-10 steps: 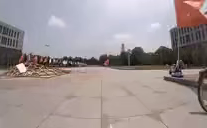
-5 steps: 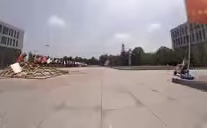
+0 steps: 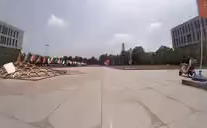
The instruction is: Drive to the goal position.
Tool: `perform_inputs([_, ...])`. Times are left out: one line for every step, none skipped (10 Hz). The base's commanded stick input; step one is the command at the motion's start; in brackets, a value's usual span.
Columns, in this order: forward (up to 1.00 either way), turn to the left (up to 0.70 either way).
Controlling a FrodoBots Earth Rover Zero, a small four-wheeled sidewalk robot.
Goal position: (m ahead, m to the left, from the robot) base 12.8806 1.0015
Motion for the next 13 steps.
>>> perform_inputs([1.00,0.00])
perform_inputs([1.00,0.00])
perform_inputs([1.00,0.00])
perform_inputs([1.00,0.00])
perform_inputs([1.00,0.00])
perform_inputs([1.00,0.00])
perform_inputs([1.00,0.00])
perform_inputs([1.00,0.00])
perform_inputs([1.00,0.17])
perform_inputs([1.00,0.06])
perform_inputs([1.00,0.00])
perform_inputs([1.00,0.00])
perform_inputs([1.00,0.00])
